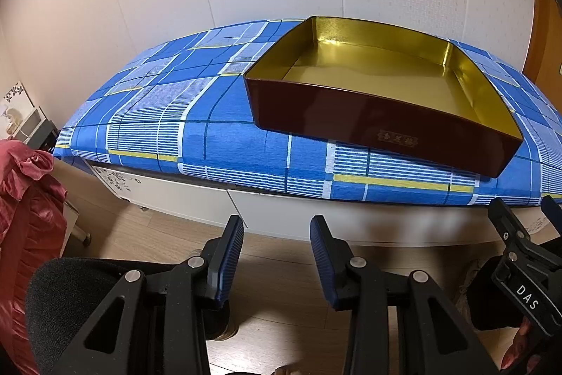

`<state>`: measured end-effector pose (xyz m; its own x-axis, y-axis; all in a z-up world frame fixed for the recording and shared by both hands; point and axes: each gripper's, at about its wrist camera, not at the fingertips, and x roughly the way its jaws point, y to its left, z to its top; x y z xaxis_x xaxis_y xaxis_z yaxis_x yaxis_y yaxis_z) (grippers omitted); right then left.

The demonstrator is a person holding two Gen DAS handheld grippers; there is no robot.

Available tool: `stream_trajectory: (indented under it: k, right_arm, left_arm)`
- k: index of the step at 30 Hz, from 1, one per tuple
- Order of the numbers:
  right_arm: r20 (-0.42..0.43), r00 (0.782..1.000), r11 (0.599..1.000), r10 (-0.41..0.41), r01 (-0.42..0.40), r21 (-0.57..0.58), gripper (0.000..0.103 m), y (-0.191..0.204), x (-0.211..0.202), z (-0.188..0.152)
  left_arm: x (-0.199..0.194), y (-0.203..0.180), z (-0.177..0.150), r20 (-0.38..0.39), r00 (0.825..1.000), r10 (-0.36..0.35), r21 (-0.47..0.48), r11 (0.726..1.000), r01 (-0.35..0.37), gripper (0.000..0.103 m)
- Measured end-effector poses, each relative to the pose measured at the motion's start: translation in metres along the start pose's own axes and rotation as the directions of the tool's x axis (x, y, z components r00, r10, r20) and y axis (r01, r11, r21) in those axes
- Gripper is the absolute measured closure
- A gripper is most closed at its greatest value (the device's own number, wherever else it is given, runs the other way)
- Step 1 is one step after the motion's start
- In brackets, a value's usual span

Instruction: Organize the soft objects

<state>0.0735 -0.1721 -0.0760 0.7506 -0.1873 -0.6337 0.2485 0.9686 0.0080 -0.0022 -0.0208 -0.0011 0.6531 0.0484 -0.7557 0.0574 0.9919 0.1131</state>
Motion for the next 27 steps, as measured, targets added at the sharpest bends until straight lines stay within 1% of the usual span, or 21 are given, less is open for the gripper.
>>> stream_trajectory:
  k: [27]
  right_arm:
    - [-0.012,1.0,1.0,0.007,-0.007,-0.011,0.0,0.0029,0.0027,0.0005]
  left_arm:
    - [0.0011,-0.0032,-0.002,-0.007,1.0,-0.014,0.011,1.0,0.014,0.064]
